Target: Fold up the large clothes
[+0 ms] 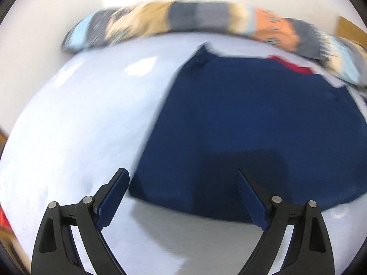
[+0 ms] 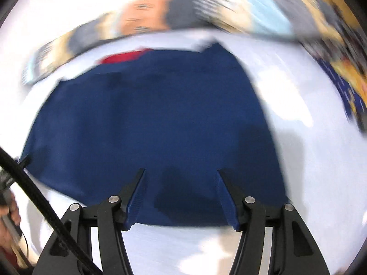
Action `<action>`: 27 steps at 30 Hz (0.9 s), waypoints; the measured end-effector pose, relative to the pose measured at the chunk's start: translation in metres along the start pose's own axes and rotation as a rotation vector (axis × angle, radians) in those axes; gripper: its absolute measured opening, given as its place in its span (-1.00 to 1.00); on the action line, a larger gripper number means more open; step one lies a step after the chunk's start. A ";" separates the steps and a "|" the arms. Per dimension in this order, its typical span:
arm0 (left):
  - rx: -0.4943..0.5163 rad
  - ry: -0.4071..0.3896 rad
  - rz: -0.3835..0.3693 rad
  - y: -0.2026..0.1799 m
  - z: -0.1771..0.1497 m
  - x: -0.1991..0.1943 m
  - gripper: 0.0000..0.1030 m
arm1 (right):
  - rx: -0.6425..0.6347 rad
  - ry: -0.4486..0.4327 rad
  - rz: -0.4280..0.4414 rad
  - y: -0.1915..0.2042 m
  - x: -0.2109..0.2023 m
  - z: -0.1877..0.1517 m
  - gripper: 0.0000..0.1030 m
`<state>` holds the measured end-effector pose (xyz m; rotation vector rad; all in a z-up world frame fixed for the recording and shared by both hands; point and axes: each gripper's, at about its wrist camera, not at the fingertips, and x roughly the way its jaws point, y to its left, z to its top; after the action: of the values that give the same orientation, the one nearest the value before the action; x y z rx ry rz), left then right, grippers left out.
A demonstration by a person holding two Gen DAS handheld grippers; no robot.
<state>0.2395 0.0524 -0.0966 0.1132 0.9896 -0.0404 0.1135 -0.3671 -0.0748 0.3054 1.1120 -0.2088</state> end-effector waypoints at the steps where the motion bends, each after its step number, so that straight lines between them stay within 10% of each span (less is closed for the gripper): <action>1: -0.018 0.027 -0.005 0.009 -0.003 0.010 0.80 | 0.053 0.032 -0.002 -0.018 0.007 -0.005 0.25; 4: -0.093 0.085 -0.103 0.029 -0.011 0.026 0.84 | 0.106 0.099 0.075 -0.038 0.024 -0.012 0.26; 14: -0.043 -0.119 -0.019 -0.003 -0.005 -0.059 0.84 | 0.155 -0.037 0.049 0.006 -0.039 -0.009 0.33; 27: 0.152 -0.003 -0.042 -0.075 -0.022 0.000 0.84 | 0.012 0.107 -0.032 0.063 0.029 -0.021 0.50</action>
<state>0.2151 -0.0191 -0.1142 0.2320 0.9858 -0.1545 0.1278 -0.3007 -0.1007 0.3128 1.2220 -0.2295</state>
